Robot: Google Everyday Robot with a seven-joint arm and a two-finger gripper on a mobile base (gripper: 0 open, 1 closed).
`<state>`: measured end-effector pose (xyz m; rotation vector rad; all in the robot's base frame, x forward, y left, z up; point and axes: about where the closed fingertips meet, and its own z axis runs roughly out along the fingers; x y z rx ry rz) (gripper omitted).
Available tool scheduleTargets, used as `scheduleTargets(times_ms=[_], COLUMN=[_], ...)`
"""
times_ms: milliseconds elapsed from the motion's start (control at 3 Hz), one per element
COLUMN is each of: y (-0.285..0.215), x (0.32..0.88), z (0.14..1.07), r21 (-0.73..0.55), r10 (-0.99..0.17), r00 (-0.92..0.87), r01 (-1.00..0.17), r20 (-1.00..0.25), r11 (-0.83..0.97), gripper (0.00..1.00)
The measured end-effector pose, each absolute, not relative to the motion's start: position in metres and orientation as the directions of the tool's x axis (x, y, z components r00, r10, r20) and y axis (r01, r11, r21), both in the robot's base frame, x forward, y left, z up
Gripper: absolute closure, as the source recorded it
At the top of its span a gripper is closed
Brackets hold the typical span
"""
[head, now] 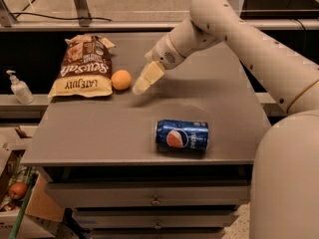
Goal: Move orange near brown chip bag
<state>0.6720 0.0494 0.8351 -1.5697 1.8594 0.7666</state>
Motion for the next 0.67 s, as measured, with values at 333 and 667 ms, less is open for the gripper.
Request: scheduleTargets(times_ms=[333,667], y=[0.028,0.012], x=[0.678,0.681], z=[0.836,0.838], r21=[0.049,0.042], r10=[-0.654,-0.653], r00=[-0.149,-0.156], r01=[-0.984,-0.981], r20=[-0.741,-0.741], r11=[0.169,0.187], gripper=[0.00,0.00])
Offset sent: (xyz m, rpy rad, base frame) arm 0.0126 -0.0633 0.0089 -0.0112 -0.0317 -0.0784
